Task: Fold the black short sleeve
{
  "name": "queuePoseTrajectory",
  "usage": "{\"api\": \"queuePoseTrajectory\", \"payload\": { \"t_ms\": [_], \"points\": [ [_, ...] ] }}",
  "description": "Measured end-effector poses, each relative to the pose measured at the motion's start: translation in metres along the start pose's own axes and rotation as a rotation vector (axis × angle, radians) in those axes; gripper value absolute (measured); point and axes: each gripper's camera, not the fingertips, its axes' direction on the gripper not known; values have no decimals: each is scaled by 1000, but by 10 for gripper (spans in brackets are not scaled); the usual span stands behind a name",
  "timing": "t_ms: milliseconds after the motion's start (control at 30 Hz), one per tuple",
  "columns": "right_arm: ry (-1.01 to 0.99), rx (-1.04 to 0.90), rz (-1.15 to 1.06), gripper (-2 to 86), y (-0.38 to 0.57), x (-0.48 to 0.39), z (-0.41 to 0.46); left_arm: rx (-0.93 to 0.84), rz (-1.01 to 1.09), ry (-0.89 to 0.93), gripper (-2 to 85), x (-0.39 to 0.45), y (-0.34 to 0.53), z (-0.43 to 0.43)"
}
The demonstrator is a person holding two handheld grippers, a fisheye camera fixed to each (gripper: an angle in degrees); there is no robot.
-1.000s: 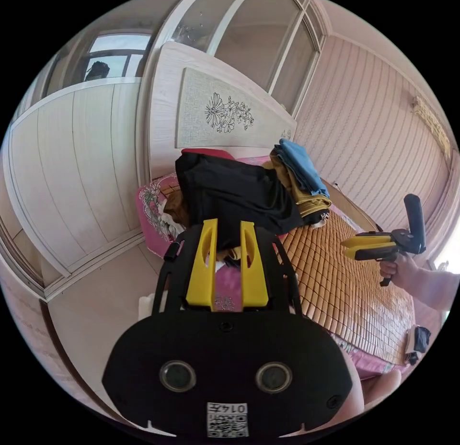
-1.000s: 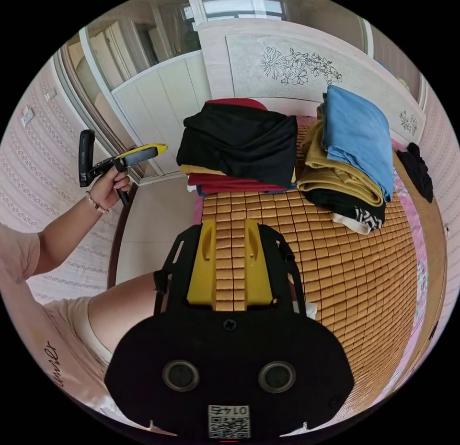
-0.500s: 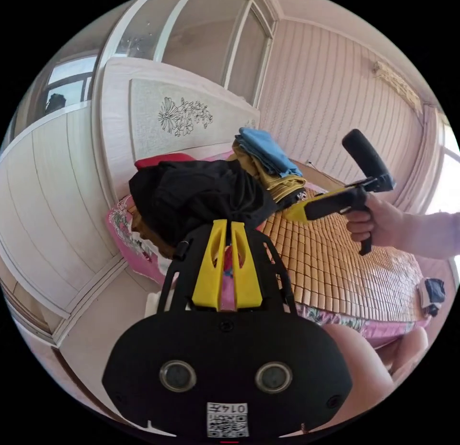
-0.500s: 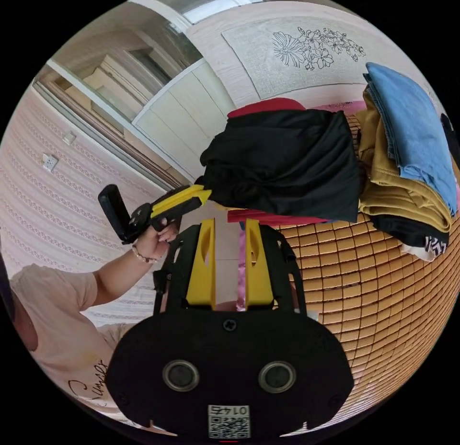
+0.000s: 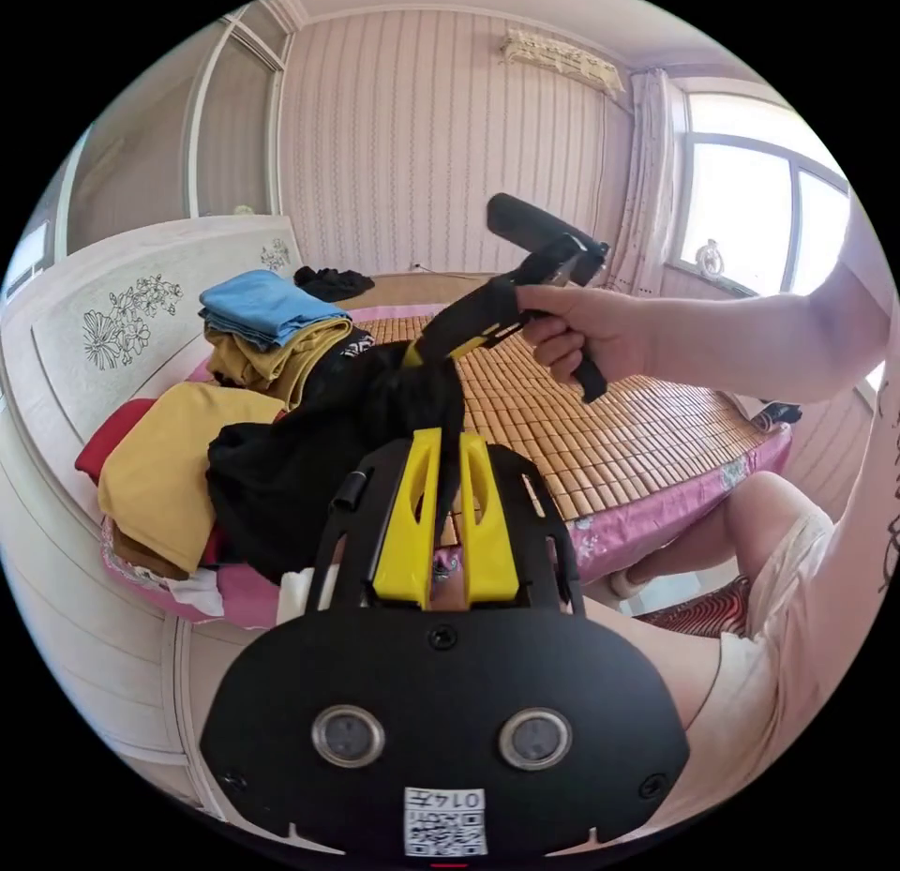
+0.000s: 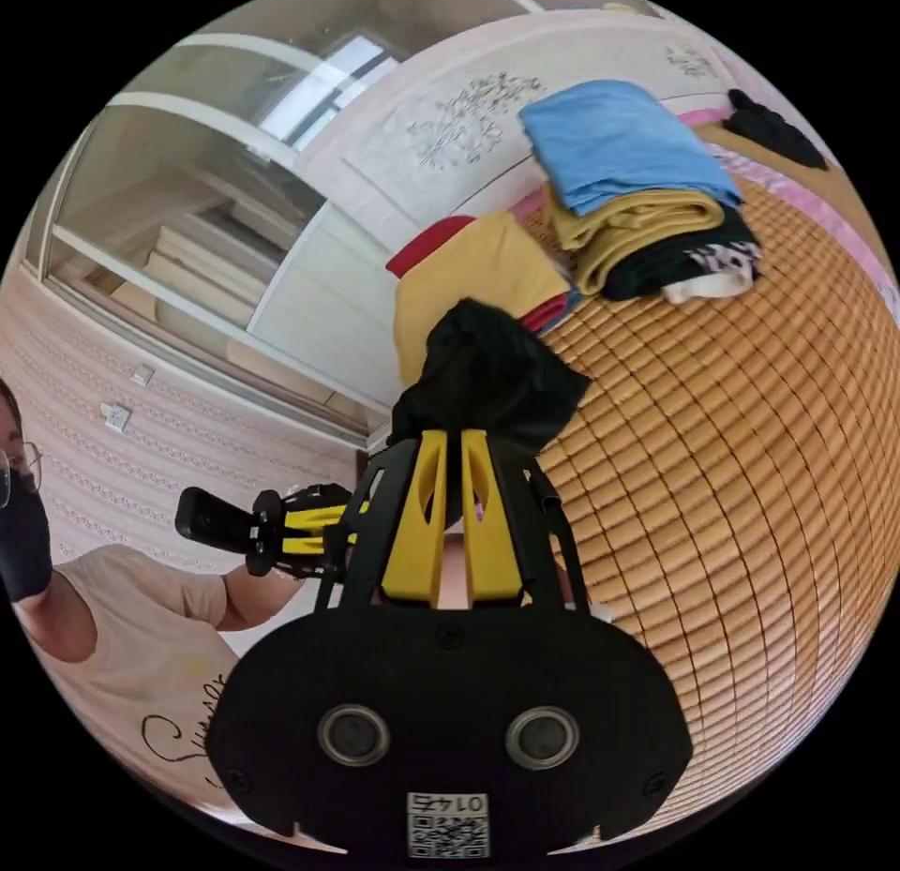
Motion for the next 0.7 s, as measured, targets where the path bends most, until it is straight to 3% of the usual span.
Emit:
{"api": "queuePoseTrajectory", "payload": {
  "t_ms": [100, 233, 400, 567, 700],
  "points": [
    [138, 106, 189, 17, 82, 57, -69, -55, -24, 48, 44, 10, 7, 20],
    [375, 80, 494, 21, 195, 109, -127, -168, -121, 123, 48, 1, 21, 52],
    [446, 113, 520, 55, 256, 100, -144, -285, -151, 137, 80, -15, 11, 99],
    [480, 44, 368, 112, 237, 84, -107, -415, -207, 97, 100, -36, -11, 164],
    [493, 15, 416, 50, 220, 101, -84, -597, -253, 68, 105, -50, -20, 228]
  ]
}}
